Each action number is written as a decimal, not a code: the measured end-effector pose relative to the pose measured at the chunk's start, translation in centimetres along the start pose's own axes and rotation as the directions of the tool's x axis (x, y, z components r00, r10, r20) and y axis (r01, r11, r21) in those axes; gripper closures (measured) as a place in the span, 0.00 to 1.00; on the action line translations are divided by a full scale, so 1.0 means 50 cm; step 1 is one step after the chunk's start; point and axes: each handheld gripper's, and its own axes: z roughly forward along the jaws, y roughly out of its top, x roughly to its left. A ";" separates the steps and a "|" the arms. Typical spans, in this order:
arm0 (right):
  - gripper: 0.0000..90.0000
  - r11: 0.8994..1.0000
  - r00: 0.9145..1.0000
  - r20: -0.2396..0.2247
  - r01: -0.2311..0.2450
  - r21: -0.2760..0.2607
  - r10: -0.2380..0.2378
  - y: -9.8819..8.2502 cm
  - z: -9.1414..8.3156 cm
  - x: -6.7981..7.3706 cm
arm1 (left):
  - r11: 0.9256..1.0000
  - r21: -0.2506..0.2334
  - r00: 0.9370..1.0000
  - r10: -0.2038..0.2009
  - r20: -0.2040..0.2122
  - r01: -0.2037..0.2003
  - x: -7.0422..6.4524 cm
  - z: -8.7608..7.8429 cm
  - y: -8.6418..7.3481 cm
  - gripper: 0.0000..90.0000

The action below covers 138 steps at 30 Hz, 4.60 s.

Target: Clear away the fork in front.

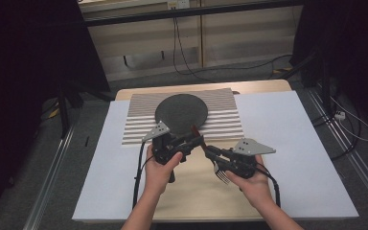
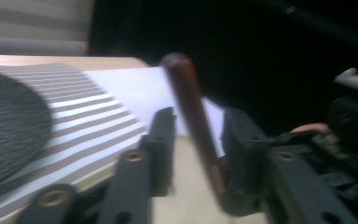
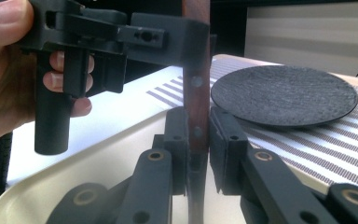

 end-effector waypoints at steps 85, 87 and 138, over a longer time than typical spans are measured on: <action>0.19 0.999 0.983 0.181 0.021 0.047 -0.029 -0.046 -0.127 -0.096 | 0.965 0.255 0.997 -0.051 -0.066 0.066 0.141 -0.143 -0.033 0.82; 0.19 0.999 0.984 0.179 0.017 0.044 -0.024 -0.049 -0.128 -0.097 | 0.961 0.266 0.996 -0.054 -0.068 0.070 0.147 -0.140 -0.042 0.80; 0.19 1.000 0.981 0.192 -0.012 0.029 0.007 -0.055 -0.136 -0.109 | 0.922 0.385 0.976 0.105 -0.189 -0.025 0.192 -0.135 -0.093 0.61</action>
